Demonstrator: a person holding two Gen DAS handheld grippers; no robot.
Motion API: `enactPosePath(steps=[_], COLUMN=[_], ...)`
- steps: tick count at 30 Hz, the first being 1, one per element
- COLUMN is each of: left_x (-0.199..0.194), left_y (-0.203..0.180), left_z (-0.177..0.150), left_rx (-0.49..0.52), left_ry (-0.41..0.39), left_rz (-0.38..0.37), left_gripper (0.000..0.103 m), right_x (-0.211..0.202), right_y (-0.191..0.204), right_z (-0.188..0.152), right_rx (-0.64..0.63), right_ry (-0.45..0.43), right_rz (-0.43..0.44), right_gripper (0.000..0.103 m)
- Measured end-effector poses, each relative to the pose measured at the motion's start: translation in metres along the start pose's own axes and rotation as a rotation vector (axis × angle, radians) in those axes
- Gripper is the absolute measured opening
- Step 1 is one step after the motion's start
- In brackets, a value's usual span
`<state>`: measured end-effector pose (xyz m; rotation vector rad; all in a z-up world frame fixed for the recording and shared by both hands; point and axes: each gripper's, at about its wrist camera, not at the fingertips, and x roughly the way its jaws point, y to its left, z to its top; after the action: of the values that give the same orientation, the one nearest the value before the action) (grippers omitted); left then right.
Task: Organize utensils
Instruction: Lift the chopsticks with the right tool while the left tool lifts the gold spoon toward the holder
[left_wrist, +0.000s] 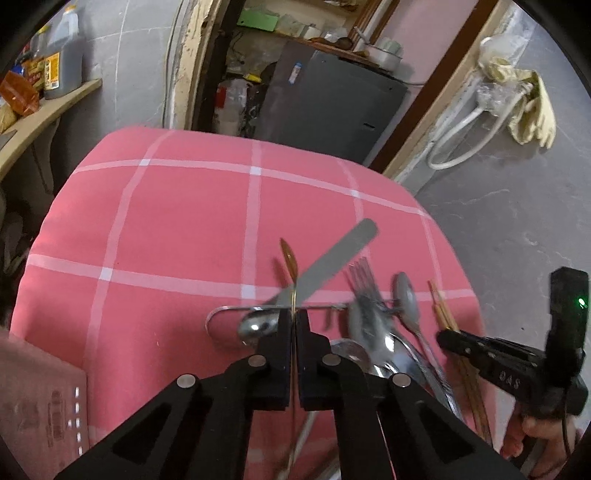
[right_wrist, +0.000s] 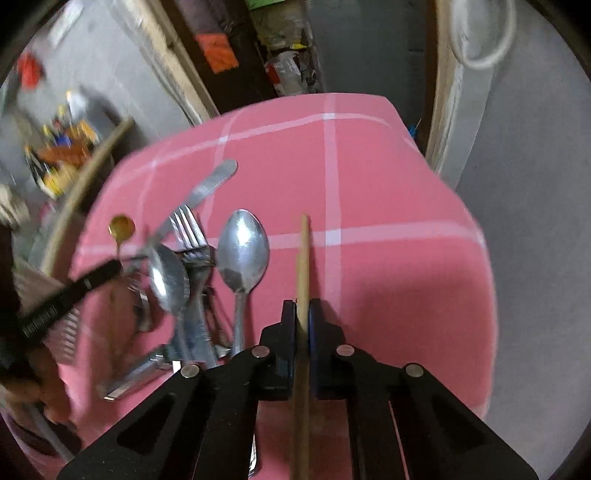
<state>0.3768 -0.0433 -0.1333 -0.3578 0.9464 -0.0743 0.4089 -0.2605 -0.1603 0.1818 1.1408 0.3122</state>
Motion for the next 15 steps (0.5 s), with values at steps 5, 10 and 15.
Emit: enactPosePath(steps=[5,10,15], left_x=[-0.02,-0.047,-0.085], left_y=[-0.009,-0.011,-0.012], left_z=[-0.009,-0.02,-0.024], left_rx=[0.028,0.036,0.011], left_ry=[-0.021,-0.061,-0.132], left_rz=[-0.025,-0.07,-0.139], left_gripper=[0.003,0.003,0.003], right_x=[-0.015,-0.032,-0.067], right_y=[-0.012,-0.006,0.001], right_z=[-0.019,-0.037,-0.044], right_rx=[0.108,0.126,0.151], right_ry=[-0.057,-0.142,-0.242], right_rz=[0.112,0.146,0.226], right_gripper=[0.006,0.006,0.006])
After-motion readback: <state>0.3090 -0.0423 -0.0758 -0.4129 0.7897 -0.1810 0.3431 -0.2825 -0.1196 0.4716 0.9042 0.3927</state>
